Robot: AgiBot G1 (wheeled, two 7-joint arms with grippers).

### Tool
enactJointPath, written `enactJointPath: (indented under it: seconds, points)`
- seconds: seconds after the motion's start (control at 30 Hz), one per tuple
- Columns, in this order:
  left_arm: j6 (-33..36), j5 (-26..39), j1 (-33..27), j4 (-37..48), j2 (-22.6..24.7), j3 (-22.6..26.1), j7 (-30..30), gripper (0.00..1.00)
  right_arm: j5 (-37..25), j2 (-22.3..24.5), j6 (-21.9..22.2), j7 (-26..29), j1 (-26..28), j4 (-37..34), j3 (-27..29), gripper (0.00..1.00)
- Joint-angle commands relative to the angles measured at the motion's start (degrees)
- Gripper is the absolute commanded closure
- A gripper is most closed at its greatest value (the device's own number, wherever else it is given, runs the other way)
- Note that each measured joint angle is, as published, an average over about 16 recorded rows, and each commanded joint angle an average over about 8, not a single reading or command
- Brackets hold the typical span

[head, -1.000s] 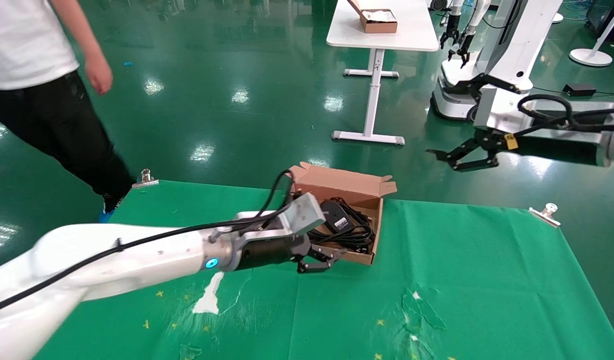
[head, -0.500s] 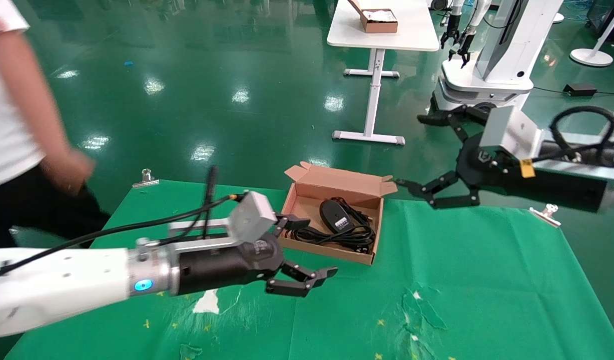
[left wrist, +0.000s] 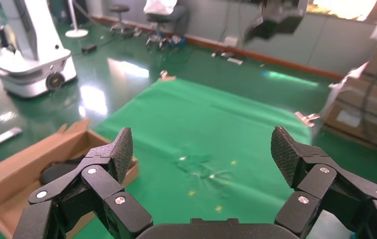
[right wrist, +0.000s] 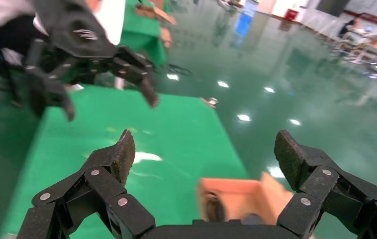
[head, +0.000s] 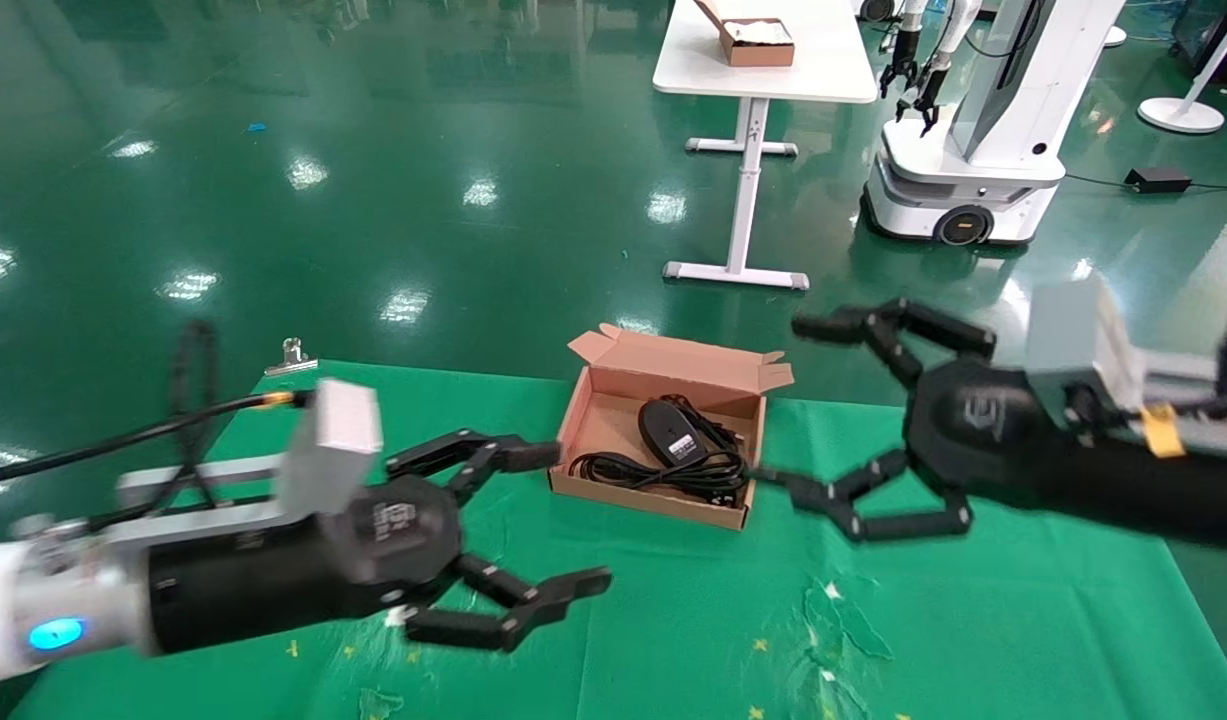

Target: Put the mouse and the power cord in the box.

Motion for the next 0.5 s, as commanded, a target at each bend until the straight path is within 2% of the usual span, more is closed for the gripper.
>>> enactJointPath:
  seconds: [0.03, 0.5]
  points:
    - [1.97, -1.34, 1.12, -1.26, -1.49, -1.91, -0.28, 0.0, 1.21, 0.75, -0.82, 2.3, -1.9, 2.38, 0.94, 0.0]
    - [14.07, -9.47, 7.92, -8.89, -10.62, -13.64, -1.9, 0.0, 8.89, 5.51, -6.03, 16.74, -14.01, 17.52, 6.92, 0.0]
